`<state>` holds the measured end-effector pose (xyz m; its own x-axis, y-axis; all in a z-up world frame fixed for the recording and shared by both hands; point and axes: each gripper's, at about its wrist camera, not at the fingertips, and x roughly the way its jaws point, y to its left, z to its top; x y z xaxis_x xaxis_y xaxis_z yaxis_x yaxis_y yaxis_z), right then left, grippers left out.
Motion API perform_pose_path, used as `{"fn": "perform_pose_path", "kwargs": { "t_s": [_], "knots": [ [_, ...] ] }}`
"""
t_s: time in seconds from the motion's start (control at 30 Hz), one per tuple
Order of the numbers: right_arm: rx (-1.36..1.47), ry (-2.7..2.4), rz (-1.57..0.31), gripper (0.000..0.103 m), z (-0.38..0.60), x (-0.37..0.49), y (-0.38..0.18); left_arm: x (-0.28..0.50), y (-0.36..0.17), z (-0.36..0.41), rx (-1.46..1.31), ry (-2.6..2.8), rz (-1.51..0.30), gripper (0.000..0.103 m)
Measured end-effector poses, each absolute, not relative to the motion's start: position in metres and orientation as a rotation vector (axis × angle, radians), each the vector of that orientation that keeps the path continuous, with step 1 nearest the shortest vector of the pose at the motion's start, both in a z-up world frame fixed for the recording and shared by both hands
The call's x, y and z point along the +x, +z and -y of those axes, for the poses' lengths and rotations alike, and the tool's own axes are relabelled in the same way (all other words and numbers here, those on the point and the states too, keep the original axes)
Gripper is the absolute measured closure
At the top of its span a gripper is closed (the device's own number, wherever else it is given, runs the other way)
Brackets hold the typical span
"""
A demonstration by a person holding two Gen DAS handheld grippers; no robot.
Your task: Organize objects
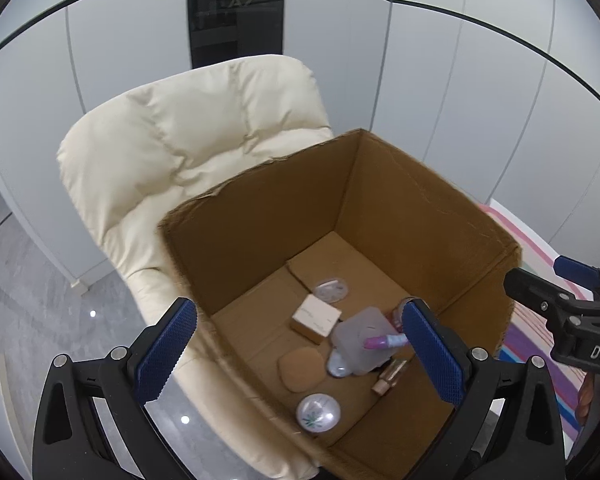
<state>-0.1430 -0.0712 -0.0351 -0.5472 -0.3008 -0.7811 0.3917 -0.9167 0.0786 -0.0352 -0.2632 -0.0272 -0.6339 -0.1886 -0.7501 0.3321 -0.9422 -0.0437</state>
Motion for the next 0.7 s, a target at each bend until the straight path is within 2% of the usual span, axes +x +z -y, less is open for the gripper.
{"fn": "perform_pose_path", "kwargs": {
  "t_s": [0.7],
  "knots": [
    [1.257,-2.663,-0.026,0.000,-0.062,-0.147,-0.022,-0.080,-0.007,0.157,1.155,-2.709,-0.152,0.000]
  ]
}}
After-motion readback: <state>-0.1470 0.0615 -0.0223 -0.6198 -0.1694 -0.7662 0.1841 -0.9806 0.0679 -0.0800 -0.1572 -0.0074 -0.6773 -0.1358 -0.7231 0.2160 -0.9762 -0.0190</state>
